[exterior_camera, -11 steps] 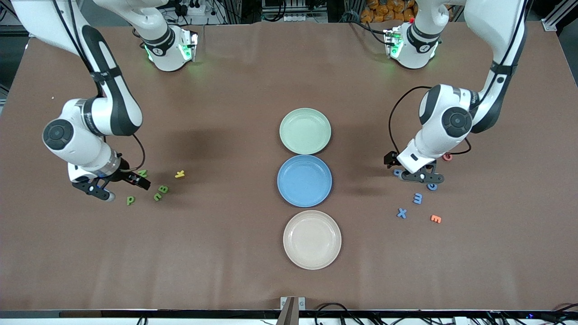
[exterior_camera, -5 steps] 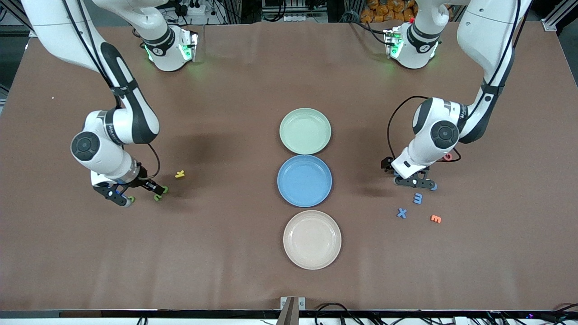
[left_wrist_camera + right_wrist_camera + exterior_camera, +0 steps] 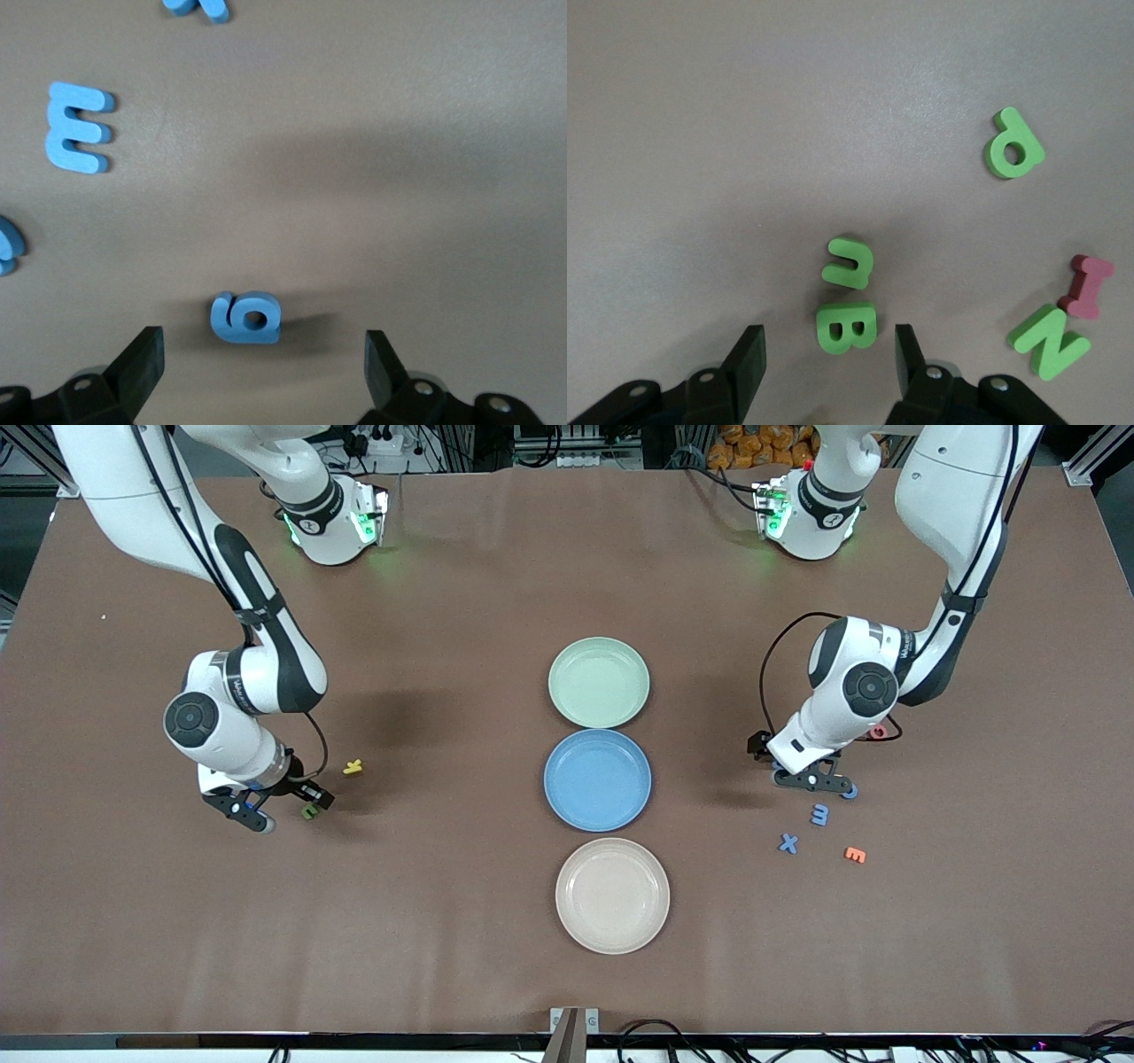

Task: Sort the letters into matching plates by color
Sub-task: 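Lower the left gripper over blue 6 while the right gripper lowers over green B, then close the left gripper on blue 6 while the right gripper grasps green B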

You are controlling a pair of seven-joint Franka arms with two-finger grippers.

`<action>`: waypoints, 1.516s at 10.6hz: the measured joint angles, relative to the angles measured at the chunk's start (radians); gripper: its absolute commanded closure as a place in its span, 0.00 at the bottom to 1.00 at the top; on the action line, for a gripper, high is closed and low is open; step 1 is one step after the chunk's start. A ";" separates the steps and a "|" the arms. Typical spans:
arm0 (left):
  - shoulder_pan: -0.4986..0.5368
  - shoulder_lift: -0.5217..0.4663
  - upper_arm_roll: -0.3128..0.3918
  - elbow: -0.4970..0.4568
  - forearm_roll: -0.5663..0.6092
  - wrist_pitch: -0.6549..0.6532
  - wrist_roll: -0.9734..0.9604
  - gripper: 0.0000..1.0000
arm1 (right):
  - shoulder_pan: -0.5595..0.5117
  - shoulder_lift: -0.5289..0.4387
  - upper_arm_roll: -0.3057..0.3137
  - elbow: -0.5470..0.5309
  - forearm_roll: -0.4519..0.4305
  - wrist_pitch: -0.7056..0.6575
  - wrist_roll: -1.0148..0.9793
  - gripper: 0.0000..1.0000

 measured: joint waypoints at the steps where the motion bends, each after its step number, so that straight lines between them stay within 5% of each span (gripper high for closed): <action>1: 0.001 0.000 0.001 -0.024 0.000 0.043 0.000 0.00 | 0.000 0.010 0.000 0.000 0.000 0.009 0.000 0.38; 11: 0.046 0.028 0.005 -0.064 0.131 0.161 0.000 0.00 | 0.000 0.045 0.000 0.000 0.000 0.031 -0.001 0.50; 12: 0.046 0.032 0.004 -0.064 0.131 0.165 0.000 0.00 | 0.000 0.049 0.000 0.000 0.000 0.035 -0.001 0.55; 14: 0.045 0.032 -0.001 -0.064 0.132 0.167 0.000 0.00 | 0.000 0.053 0.000 0.000 0.000 0.040 -0.001 0.98; 15: 0.045 0.032 -0.003 -0.064 0.132 0.168 0.000 0.00 | 0.000 0.054 0.000 0.000 0.000 0.043 -0.002 1.00; 16: 0.045 0.032 -0.005 -0.064 0.133 0.168 0.000 0.23 | 0.000 0.054 0.000 0.000 0.000 0.045 -0.002 1.00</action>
